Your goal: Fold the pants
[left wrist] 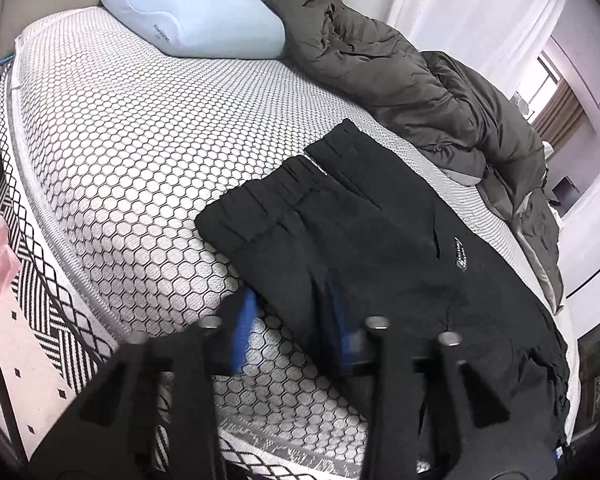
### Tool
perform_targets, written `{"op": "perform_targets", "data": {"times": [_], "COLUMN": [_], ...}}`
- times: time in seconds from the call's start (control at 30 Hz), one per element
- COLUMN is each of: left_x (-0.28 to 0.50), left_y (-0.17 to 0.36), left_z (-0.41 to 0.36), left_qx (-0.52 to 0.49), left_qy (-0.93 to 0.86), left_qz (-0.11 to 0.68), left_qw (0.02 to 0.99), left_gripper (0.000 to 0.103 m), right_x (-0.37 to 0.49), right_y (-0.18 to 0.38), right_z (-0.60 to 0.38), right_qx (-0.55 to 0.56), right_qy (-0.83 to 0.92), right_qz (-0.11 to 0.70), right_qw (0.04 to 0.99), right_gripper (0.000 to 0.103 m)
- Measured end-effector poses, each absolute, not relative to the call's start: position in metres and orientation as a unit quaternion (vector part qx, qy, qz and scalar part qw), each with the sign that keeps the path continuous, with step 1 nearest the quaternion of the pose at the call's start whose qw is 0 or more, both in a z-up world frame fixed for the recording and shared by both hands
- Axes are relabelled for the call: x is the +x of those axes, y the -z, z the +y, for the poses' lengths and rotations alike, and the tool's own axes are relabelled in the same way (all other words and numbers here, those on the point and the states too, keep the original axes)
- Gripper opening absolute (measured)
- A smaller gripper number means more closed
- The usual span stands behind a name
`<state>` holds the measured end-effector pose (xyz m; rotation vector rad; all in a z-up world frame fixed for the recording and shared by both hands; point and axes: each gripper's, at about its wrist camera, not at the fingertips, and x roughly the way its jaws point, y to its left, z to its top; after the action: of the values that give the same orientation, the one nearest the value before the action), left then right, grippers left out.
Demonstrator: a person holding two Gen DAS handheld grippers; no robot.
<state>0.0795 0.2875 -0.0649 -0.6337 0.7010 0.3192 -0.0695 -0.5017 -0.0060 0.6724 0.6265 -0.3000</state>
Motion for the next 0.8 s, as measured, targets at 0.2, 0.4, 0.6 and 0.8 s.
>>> {"op": "perform_targets", "data": {"times": [0.2, 0.4, 0.6, 0.8], "left_x": [0.086, 0.087, 0.076, 0.11], "left_y": [0.075, 0.072, 0.051, 0.004], "left_z": [0.293, 0.294, 0.292, 0.294], "left_qx": [-0.322, -0.326, -0.315, -0.305], "left_qy": [-0.144, -0.147, -0.141, -0.121], "left_qz": [0.334, 0.315, 0.295, 0.274], "left_qw": [0.874, 0.879, 0.891, 0.904], "left_gripper": [0.041, 0.001, 0.0, 0.0], "right_x": [-0.057, -0.043, -0.06, -0.032], "right_y": [0.026, 0.017, 0.002, -0.052], "right_z": [-0.502, -0.488, -0.491, -0.481], "right_qx": [0.362, 0.329, 0.33, 0.306], "right_qy": [0.099, 0.111, 0.104, 0.086], "right_qz": [0.301, 0.293, 0.277, 0.23], "right_qw": [0.877, 0.891, 0.896, 0.92], "right_gripper": [0.049, 0.014, 0.013, 0.013]}}
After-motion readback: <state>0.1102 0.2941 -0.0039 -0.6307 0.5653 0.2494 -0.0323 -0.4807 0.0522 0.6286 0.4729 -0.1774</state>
